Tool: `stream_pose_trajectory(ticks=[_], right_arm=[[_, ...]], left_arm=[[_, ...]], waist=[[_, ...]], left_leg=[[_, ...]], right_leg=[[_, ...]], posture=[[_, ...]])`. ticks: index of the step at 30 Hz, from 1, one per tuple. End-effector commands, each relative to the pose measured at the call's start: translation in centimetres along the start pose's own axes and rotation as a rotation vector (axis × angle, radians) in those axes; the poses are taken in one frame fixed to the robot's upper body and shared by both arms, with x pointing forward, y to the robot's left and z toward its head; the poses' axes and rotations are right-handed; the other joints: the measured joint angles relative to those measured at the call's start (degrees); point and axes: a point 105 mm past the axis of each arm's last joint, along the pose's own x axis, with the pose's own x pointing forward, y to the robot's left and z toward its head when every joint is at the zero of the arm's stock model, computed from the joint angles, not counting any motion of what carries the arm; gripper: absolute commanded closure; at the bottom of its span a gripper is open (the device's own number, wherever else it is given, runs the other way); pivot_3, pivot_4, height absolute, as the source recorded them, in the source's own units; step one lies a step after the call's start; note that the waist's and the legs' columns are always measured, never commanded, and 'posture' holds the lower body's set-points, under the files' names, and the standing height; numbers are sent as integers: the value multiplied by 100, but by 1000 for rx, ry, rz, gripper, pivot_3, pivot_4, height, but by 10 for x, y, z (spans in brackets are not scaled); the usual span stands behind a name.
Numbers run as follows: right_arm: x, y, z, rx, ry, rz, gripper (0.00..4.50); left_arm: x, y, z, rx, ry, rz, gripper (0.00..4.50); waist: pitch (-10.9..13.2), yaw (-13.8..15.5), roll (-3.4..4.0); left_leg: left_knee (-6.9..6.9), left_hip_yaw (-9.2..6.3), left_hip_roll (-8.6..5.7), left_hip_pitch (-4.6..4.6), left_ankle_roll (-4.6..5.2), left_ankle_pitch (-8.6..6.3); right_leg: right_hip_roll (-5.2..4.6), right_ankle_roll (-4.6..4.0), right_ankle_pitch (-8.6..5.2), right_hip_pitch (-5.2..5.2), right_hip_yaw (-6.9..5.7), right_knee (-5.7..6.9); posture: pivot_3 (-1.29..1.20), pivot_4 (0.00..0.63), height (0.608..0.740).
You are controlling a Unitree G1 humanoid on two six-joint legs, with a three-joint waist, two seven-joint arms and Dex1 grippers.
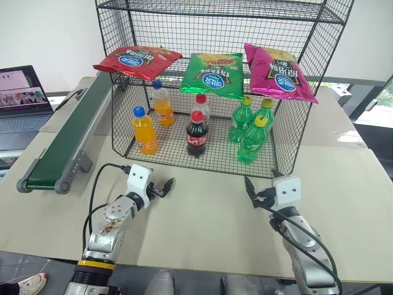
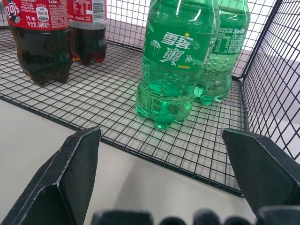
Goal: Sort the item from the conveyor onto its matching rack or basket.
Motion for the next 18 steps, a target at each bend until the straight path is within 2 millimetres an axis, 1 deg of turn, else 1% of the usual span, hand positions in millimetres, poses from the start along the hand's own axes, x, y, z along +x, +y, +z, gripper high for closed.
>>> stream_pose_trajectory(ticks=[1, 6, 9, 14, 18], right_arm=[[2, 1, 14, -10, -62, 6, 0], [2, 4, 19, -24, -75, 44, 0], [3, 4, 22, -20, -78, 53, 0], [9, 1, 35, -31, -108, 55, 0], [9, 6, 41, -49, -122, 90, 0]], left_arm=[[-4, 1, 15, 21, -54, -17, 36], [-13, 6, 30, 8, -110, -46, 36], [-19, 13, 37, -9, -139, -35, 36], [-26, 21, 38, 1, -136, -5, 36], [-29, 26, 40, -2, -141, 16, 36]], waist=[[0, 0, 0], [0, -5, 0], [0, -4, 0], [0, -7, 1], [-1, 7, 1]], left_leg=[[0, 0, 0, 0, 0, 0], [0, 0, 0, 2, 0, 0], [1, 0, 0, 3, 0, 0], [2, 0, 0, 5, 0, 0], [2, 0, 0, 4, 0, 0]], right_leg=[[0, 0, 0, 0, 0, 0], [0, 0, 0, 0, 0, 4], [0, 0, 0, 1, 0, 5], [0, 0, 0, 1, 0, 7], [0, 0, 0, 1, 0, 8]], posture=[[0, 150, 740], [0, 150, 740], [0, 150, 740], [0, 150, 740], [0, 150, 740]])
